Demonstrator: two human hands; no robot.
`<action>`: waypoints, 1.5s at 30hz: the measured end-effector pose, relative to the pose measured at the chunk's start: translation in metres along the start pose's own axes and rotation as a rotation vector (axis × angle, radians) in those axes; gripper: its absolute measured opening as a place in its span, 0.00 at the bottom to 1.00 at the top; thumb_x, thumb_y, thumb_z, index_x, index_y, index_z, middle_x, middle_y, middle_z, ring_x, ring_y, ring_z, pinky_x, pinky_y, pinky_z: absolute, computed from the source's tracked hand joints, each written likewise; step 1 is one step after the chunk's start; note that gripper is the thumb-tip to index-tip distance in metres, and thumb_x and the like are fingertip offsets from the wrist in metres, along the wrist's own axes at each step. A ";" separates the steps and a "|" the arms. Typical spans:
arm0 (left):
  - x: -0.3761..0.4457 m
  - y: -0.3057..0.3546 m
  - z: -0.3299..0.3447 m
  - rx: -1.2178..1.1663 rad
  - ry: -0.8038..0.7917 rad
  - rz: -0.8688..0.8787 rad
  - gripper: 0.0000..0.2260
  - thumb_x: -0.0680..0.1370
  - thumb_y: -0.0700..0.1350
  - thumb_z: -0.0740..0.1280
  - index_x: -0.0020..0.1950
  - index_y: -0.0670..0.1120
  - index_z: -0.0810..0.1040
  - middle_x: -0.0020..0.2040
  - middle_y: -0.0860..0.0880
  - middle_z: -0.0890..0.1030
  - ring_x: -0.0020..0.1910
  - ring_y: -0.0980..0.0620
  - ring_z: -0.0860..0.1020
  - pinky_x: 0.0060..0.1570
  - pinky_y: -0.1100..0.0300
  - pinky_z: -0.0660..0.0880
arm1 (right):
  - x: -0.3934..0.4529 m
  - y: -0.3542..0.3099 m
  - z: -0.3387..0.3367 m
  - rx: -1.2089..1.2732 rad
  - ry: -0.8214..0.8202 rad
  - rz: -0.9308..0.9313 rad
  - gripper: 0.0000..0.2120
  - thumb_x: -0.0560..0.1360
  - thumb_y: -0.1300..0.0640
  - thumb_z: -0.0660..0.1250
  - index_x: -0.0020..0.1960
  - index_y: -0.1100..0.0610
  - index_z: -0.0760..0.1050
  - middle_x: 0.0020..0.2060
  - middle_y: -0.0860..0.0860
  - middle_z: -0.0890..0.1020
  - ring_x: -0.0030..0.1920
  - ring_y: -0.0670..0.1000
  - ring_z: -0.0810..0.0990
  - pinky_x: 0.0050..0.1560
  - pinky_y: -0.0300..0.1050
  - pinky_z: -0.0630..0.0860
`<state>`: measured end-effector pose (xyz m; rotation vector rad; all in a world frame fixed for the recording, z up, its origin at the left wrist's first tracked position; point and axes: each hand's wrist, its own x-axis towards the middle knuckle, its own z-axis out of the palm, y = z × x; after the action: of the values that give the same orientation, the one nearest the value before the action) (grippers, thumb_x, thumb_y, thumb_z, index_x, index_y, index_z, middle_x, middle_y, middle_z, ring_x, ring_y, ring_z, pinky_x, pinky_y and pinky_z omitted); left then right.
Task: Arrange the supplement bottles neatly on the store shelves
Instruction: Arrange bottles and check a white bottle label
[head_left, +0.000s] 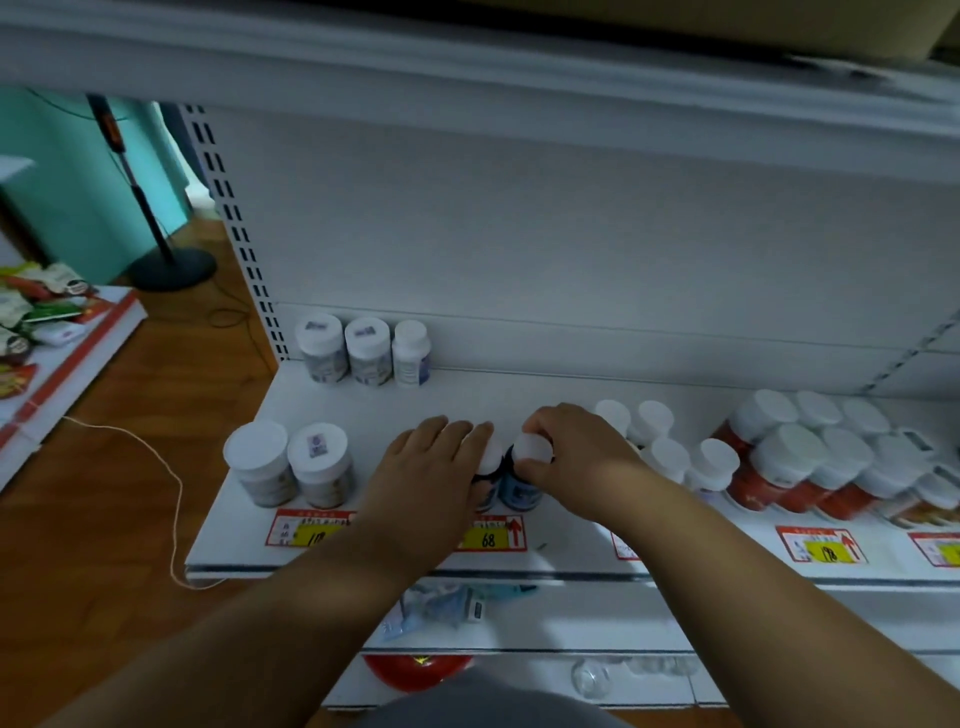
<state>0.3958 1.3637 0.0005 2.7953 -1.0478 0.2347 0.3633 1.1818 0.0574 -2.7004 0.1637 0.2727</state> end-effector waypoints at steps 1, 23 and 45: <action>0.000 0.000 0.000 0.002 0.003 0.003 0.27 0.72 0.53 0.71 0.68 0.46 0.72 0.60 0.47 0.80 0.59 0.43 0.78 0.56 0.49 0.75 | 0.000 0.000 0.000 0.000 -0.001 -0.004 0.15 0.75 0.51 0.67 0.60 0.54 0.72 0.55 0.52 0.74 0.53 0.51 0.74 0.46 0.40 0.65; -0.016 -0.049 -0.061 -0.120 0.146 -0.144 0.23 0.76 0.56 0.54 0.67 0.48 0.71 0.60 0.48 0.77 0.59 0.46 0.75 0.58 0.52 0.71 | 0.094 -0.082 -0.010 0.029 0.230 -0.277 0.18 0.78 0.51 0.64 0.66 0.55 0.71 0.61 0.55 0.73 0.58 0.55 0.75 0.53 0.42 0.69; -0.001 -0.110 -0.077 -0.395 0.129 -0.031 0.29 0.77 0.59 0.62 0.73 0.47 0.63 0.68 0.48 0.70 0.67 0.49 0.67 0.64 0.58 0.62 | 0.075 -0.096 -0.005 0.289 0.417 0.026 0.15 0.77 0.47 0.66 0.56 0.56 0.74 0.48 0.51 0.77 0.47 0.51 0.76 0.41 0.40 0.70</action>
<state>0.4605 1.4610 0.0665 2.4070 -0.9069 0.1782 0.4517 1.2609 0.0836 -2.4327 0.3311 -0.2904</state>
